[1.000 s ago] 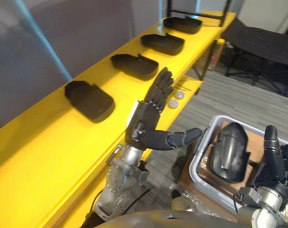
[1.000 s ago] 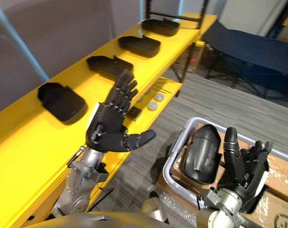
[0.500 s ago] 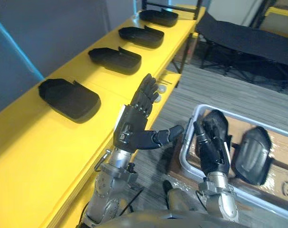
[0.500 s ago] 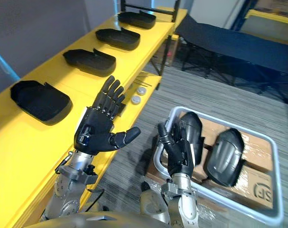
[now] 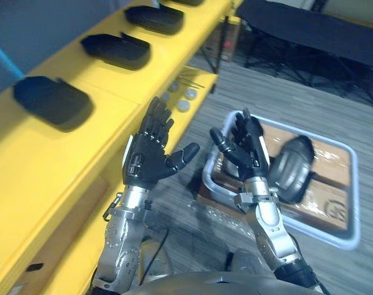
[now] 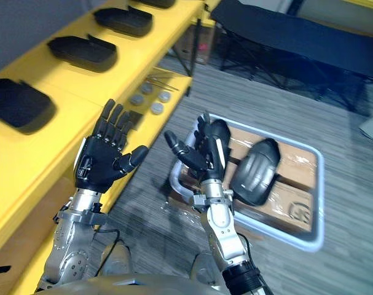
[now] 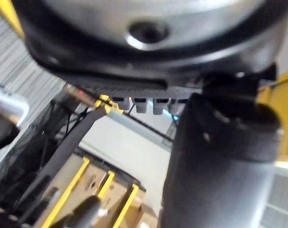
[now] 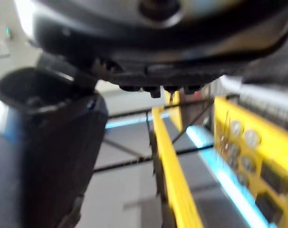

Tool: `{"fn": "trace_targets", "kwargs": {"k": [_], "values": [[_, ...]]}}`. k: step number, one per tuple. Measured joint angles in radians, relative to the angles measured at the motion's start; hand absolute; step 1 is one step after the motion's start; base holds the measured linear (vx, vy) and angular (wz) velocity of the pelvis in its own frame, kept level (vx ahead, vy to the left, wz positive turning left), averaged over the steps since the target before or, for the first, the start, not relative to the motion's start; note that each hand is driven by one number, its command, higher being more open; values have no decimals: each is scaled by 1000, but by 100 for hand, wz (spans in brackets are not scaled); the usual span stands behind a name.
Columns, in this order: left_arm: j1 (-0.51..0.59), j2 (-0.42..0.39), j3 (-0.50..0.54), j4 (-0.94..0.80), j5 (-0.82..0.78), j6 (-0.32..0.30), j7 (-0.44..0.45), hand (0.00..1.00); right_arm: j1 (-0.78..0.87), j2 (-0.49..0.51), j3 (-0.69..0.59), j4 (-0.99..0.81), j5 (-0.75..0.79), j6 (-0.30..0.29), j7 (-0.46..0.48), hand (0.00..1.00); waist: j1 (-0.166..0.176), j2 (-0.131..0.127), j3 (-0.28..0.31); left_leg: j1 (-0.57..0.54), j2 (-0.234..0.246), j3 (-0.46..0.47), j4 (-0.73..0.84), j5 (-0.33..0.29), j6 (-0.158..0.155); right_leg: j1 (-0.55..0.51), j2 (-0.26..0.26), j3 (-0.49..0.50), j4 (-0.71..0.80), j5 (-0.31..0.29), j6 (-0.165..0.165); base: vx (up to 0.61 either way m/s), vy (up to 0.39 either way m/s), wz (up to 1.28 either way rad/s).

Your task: Walk over and take three plastic housings, then place them on the shelf

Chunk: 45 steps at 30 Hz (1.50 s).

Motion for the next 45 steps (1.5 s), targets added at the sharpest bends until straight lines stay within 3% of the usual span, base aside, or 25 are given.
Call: {"fn": "trace_targets", "kwargs": {"k": [2,4,5,6,7,9,10,11,14,15,18,23,26,28,29,30,31,32,35,36,38,39,40,43,45], "values": [[4,-20,-1,13,-35,39,2,100,54,-7,-45,1,13,25,14,100,-43,20,11,24,18,2,-42,29,0,-11,27,1,20,-4,-8,-104,-294,-35],[17,-30,-33,35,-56,53,11,100,170,-23,-132,-1,11,61,50,100,-103,25,12,85,11,16,-118,77,56,-23,48,30,40,-21,-39,-97,-214,-39],[17,-32,-36,43,-77,54,8,100,199,-31,-153,-1,12,67,62,100,-109,29,10,91,10,12,-121,78,77,-30,55,45,41,-22,-43,-90,-123,-68],[23,-39,-32,57,-116,53,-6,100,256,-47,-199,-2,15,68,96,100,-115,35,7,94,-2,-6,-110,61,124,-50,58,78,40,-22,-63,-69,-66,-85],[39,-51,-21,60,-149,51,-20,100,303,-54,-236,-4,34,70,123,100,-122,38,7,91,-34,-31,-74,28,148,-65,60,102,33,-16,-80,-58,-29,-85],[65,-64,-8,60,-165,48,-46,100,348,-52,-263,-6,80,74,149,100,-132,43,8,84,-78,-44,-3,-27,173,-66,60,125,16,-2,-88,-23,-6,-57],[85,-67,1,59,-187,45,-68,100,371,-51,-267,-7,80,79,168,100,-131,48,8,85,-99,-45,39,-66,203,-61,63,134,4,7,-87,-21,28,-48],[95,-67,10,59,-189,45,-78,100,383,-51,-263,-17,77,88,176,100,-128,63,8,86,-106,-52,60,-100,215,-57,70,136,-9,16,-87,-27,69,-34],[95,-68,21,58,-186,45,-85,100,380,-46,-248,-52,77,93,169,100,-116,95,-10,102,-134,-100,-3,-151,181,-57,78,148,-54,61,-56,-3,110,-17],[92,-67,27,58,-179,45,-90,100,364,-43,-240,-67,71,93,145,100,-98,93,-9,131,-160,-93,-64,-145,141,-67,76,177,-70,84,-37,-1,140,-36],[91,-67,39,53,-169,45,-94,100,307,-14,-256,-82,75,93,80,100,-79,82,-8,138,-192,-52,-85,-138,113,-63,59,218,-141,147,-4,-13,204,-40],[62,-42,41,21,-144,57,-99,100,301,75,-333,-46,77,92,23,100,-91,3,1,117,-228,-60,-25,-178,96,-60,15,219,-137,171,4,-12,169,-2],[47,-24,43,19,-137,80,-99,100,302,113,-382,-11,80,82,16,100,-103,-7,1,101,-214,-72,10,-194,113,-38,6,165,-190,251,-31,-29,150,0],[38,-23,60,-4,-109,98,-98,100,272,120,-384,52,74,86,16,100,-100,10,5,89,-176,-52,28,-200,126,-52,21,148,-207,324,-73,-75,160,-20],[34,-22,66,-6,-102,103,-98,100,266,125,-385,73,70,87,14,100,-100,21,10,89,-168,-53,33,-200,126,-55,15,146,-193,309,-107,-72,125,0],[23,-22,77,-8,-103,116,-96,100,254,130,-384,109,66,95,11,100,-96,13,5,90,-152,-56,48,-200,126,-52,-7,146,-158,288,-127,-52,52,15],[15,-17,87,-8,-103,123,-89,100,242,140,-383,135,36,104,7,100,-87,32,10,82,-130,-72,60,-204,118,-45,-24,148,-148,291,-122,-37,9,13],[12,-14,92,-8,-103,124,-85,100,237,148,-382,141,29,106,7,100,-81,31,9,76,-118,-79,65,-208,111,-43,-32,149,-149,293,-118,-23,-57,15],[10,1,97,-6,-104,146,-60,100,220,165,-373,143,-3,106,17,100,-65,-5,2,35,-88,-124,102,-216,58,-19,-58,147,-185,303,-65,-25,-291,23],[16,7,97,-1,-103,151,-45,100,213,164,-372,142,-27,106,20,100,-63,-27,0,36,-80,-144,103,-212,25,10,-53,131,-204,303,-28,4,-336,23],[14,2,94,3,-103,155,-26,100,184,126,-374,142,-51,107,19,100,-67,-45,-2,32,-59,-178,88,-190,-22,44,-30,95,-213,198,85,10,-452,27],[11,-10,83,7,-103,161,-15,100,148,72,-385,139,-58,110,19,100,-74,-12,17,25,-31,-211,62,-162,-27,42,-6,60,-194,155,71,-19,-424,32],[6,-19,76,15,-103,164,-8,100,130,42,-402,138,-61,113,19,100,-79,7,30,20,-23,-225,47,-137,-16,37,3,44,-178,147,58,-68,-380,52],[18,-53,-3,44,-106,181,-13,100,101,-63,-531,137,-66,125,12,100,-101,38,59,-4,-24,-174,-39,46,88,34,-9,-38,-148,114,6,-79,-360,66],[18,-61,-19,54,-109,183,-56,100,76,-94,-612,137,-65,128,-35,100,-103,65,84,-2,-46,-118,-49,60,89,58,-10,-64,-181,121,-7,-80,-176,48]]}}
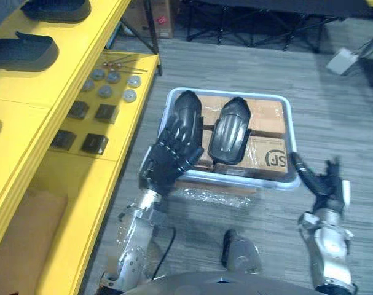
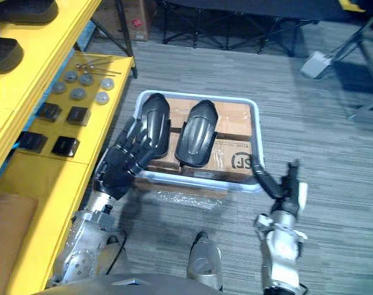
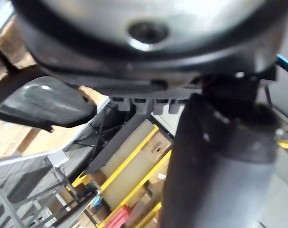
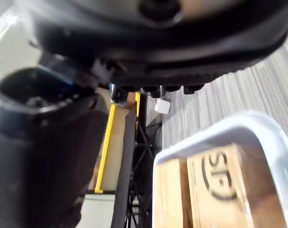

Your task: Walk over and take three plastic housings, then place them on the shelf

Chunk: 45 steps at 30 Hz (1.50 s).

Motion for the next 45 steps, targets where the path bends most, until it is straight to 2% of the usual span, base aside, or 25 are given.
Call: {"fn": "trace_targets", "kwargs": {"k": [1,3,4,6,7,9,11,13,15,17,18,23,25,30,33,38,40,43,45], "values": [[1,-1,-3,0,0,0,-9,100,-7,-5,-17,1,1,2,-12,100,0,3,2,0,-10,3,-4,-6,-3,0,0,-2,-7,5,-1,-121,-122,20],[23,-5,-4,1,-17,-13,-54,100,-66,-38,-39,14,19,5,-63,100,6,8,2,18,-65,30,-100,-7,-7,-20,10,7,-83,60,1,-128,-22,-16],[25,-4,-4,14,-33,-15,-72,100,-87,-44,-39,14,17,8,-85,100,5,11,1,20,-76,47,-137,-8,-7,-29,14,10,-108,79,4,-87,45,-19],[15,-3,4,47,-35,-14,-93,100,-147,-45,-42,59,19,32,-124,100,9,-2,11,23,-96,55,-174,14,-39,-36,10,24,-145,122,15,-72,100,-13],[15,7,19,56,-38,-13,-107,100,-210,-49,-43,143,20,52,-127,100,22,-20,25,23,-110,73,-170,18,-38,-35,8,36,-178,157,23,-76,107,-24],[-7,37,30,57,-37,0,-116,100,-270,-74,-43,240,26,87,-125,100,49,-35,59,-7,-128,70,-135,6,-26,-14,-1,33,-248,206,33,-105,136,-3],[-47,67,32,57,-35,3,-115,100,-336,-124,-36,337,31,126,-123,100,70,-31,89,-57,-147,57,-95,-9,-15,-11,-12,20,-308,253,38,-143,170,22],[-91,85,46,58,-36,5,-113,100,-468,-218,-5,501,40,174,-117,100,88,-6,110,-138,-163,26,-20,-27,-1,-21,-21,-5,-349,295,45,-123,161,30],[-103,84,53,58,-36,4,-113,100,-576,-288,27,607,86,203,-117,100,103,16,121,-190,-164,1,43,-48,9,-28,-20,-23,-357,306,47,-75,101,19],[-124,80,52,65,-36,3,-113,100,-673,-352,63,690,124,225,-118,100,123,27,123,-242,-164,-24,98,-66,15,-47,-14,-28,-360,317,49,-70,88,10],[-137,81,41,88,-36,2,-113,100,-729,-388,86,736,144,241,-121,100,140,29,125,-268,-164,-39,130,-78,20,-56,-11,-31,-359,322,50,-57,80,8],[-182,79,10,194,-36,-2,-105,100,-910,-493,176,858,147,246,-123,100,173,38,163,-345,-168,-72,239,-128,37,-72,-11,-41,-351,331,63,-55,102,6],[-183,74,3,222,-37,-11,-101,100,-965,-510,205,885,166,245,-125,100,186,41,187,-358,-172,-77,261,-138,41,-71,-15,-46,-350,333,67,-54,86,6],[-180,70,-10,276,-39,-46,-83,100,-1034,-519,256,913,185,264,-125,100,218,51,193,-372,-178,-81,273,-142,45,-80,-21,-54,-347,334,68,-42,39,3],[-180,49,-18,284,-42,-77,-83,100,-1065,-557,281,913,185,308,-124,100,232,65,200,-384,-179,-86,279,-142,45,-89,-22,-58,-339,334,68,-38,10,0],[-181,38,-51,321,-47,-98,-82,100,-1097,-586,314,957,172,400,-142,100,246,70,202,-385,-179,-85,281,-141,46,-102,-28,-61,-318,330,64,-60,13,-2],[-182,31,-70,346,-65,-107,-75,100,-1122,-586,320,987,135,421,-146,100,250,75,204,-385,-179,-84,282,-141,47,-106,-31,-65,-308,328,63,-73,18,0],[-182,7,-93,396,-88,-118,-60,100,-1158,-591,320,1009,94,457,-162,100,260,98,215,-387,-180,-87,280,-141,47,-108,-33,-77,-304,325,59,-95,19,2],[-181,-2,-98,415,-114,-131,-56,100,-1189,-597,329,1028,52,491,-165,100,274,101,214,-402,-182,-87,275,-139,45,-128,-35,-79,-304,323,56,-88,11,0]]}}
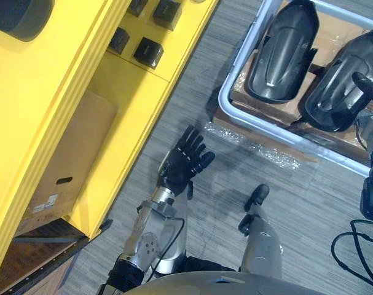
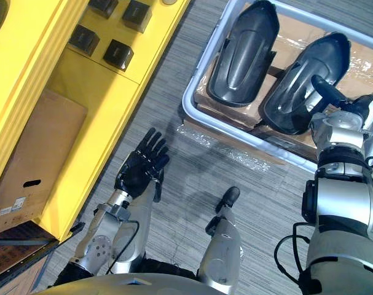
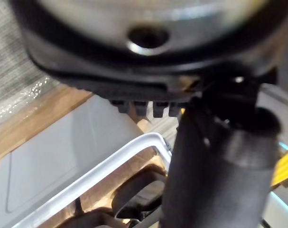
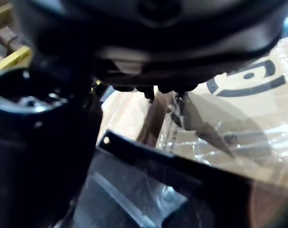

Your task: Walk over and take three plastic housings, then place them on the shelf

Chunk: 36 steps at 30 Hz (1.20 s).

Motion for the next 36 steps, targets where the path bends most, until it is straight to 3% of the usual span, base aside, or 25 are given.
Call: {"fn": "trace_targets", "kwargs": {"k": [3,4,15,19,22,27,29,36], "values": [[1,-14,-12,13,-6,-9,14,100,-12,-25,11,19,-98,62,10,100,18,8,3,-5,-5,-6,-2,6,3,-2,-2,-8,1,2,4,-42,0,7],[2,-15,-18,17,-11,-22,21,100,-15,-27,14,32,-135,83,16,0,21,9,3,-6,-9,-7,-3,11,5,-2,-5,-11,1,2,4,-13,3,10],[6,-21,-15,86,-79,-63,39,100,-38,-128,28,85,-313,263,43,0,45,10,2,-48,-30,-41,7,13,8,-16,-25,-61,41,-16,5,-48,11,10],[10,-21,6,85,-82,-64,32,100,-28,-140,20,93,-361,285,55,0,45,10,2,-56,-30,-45,8,14,10,-21,-23,-65,41,-16,5,-31,-6,2],[12,-14,27,71,-83,-64,26,100,-10,-137,-54,93,-374,291,115,0,45,10,3,-54,-25,-47,11,15,10,-15,-17,-69,37,-16,5,0,0,0],[29,13,55,26,-84,-64,-1,100,29,-94,-120,102,-313,193,123,0,43,6,5,-25,-11,-53,-2,18,6,15,-7,-83,31,-19,2,-51,-36,2],[47,26,77,-1,-82,-63,-15,100,51,-63,-125,115,-303,144,110,0,35,-7,9,3,-10,-50,-23,24,4,37,-6,-83,27,-21,0,-63,-17,4],[137,64,141,-119,-81,-62,-53,100,120,56,-96,105,-305,14,77,0,10,-98,13,119,-3,-39,-168,93,-23,114,13,-102,-39,-17,-5,-28,-67,5]]}}
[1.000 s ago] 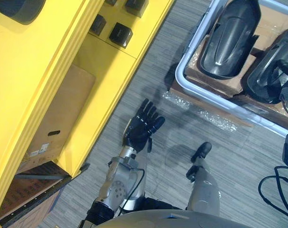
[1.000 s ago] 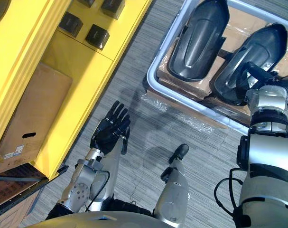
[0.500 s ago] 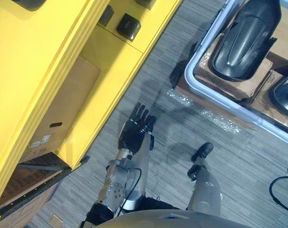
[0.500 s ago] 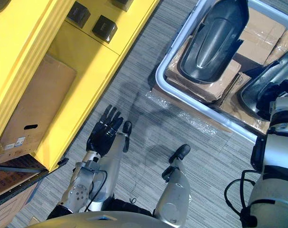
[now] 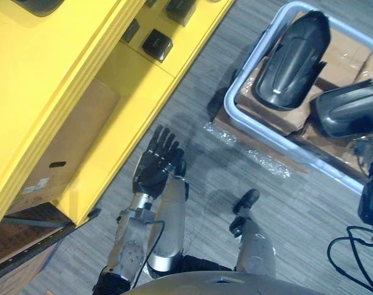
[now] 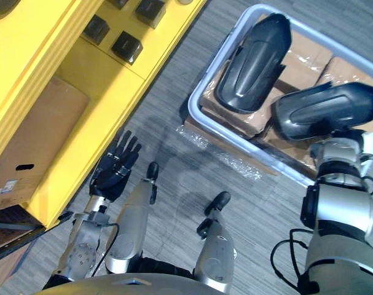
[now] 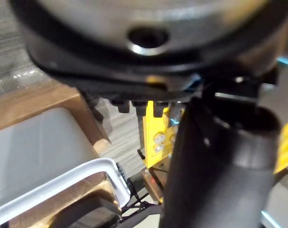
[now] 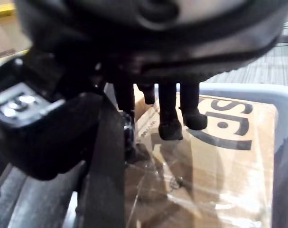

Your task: Walk over and take three plastic housings, then place them on the shelf

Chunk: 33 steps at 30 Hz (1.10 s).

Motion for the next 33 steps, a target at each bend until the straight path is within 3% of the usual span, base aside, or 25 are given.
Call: {"fn": "trace_targets", "kwargs": {"k": [6,10,13,17,20,22,24,27,33], "values": [[40,3,22,-160,34,17,-26,100,114,39,14,-247,-12,-14,-59,0,-37,-39,1,111,10,22,-104,40,-16,50,6,7,-4,-7,-12,14,-55,-7],[30,27,31,-280,169,25,-5,100,200,78,16,-443,-134,-29,-117,0,-65,-77,-22,198,9,54,-168,55,-23,102,10,21,-35,-10,-14,12,-7,-15],[-15,33,46,-308,251,93,34,100,276,129,4,-565,-209,-39,-129,0,-90,-113,-74,246,10,72,-227,75,-31,113,11,30,-37,-13,-18,35,-10,-10],[-74,36,61,-307,346,212,71,100,341,160,4,-672,-311,-68,-111,0,-105,-115,-132,294,11,108,-259,77,-32,121,6,56,-37,-14,-19,39,9,-25],[-177,88,56,-252,368,304,73,100,348,160,25,-703,-396,-122,-88,0,-123,-113,-163,325,13,139,-277,79,-32,122,5,89,-37,-13,-19,2,14,-26],[-306,134,43,-109,352,397,57,100,352,161,63,-714,-440,-178,-60,0,-139,-115,-191,358,15,165,-295,81,-33,129,6,116,-38,-12,-18,-17,7,-30],[-386,172,31,11,319,448,38,100,354,162,98,-744,-480,-225,-50,0,-157,-119,-209,378,16,186,-306,81,-33,129,6,136,-41,-10,-17,-5,4,-27],[-473,209,11,157,253,489,26,100,355,162,131,-799,-526,-329,-49,0,-197,-126,-227,397,17,214,-322,84,-34,129,9,160,-60,4,-18,-1,0,-29],[-581,206,-20,275,122,505,19,100,355,162,174,-820,-594,-502,-49,0,-230,-131,-253,424,18,235,-334,85,-34,141,13,182,-70,10,-19,11,-1,-11]]}}
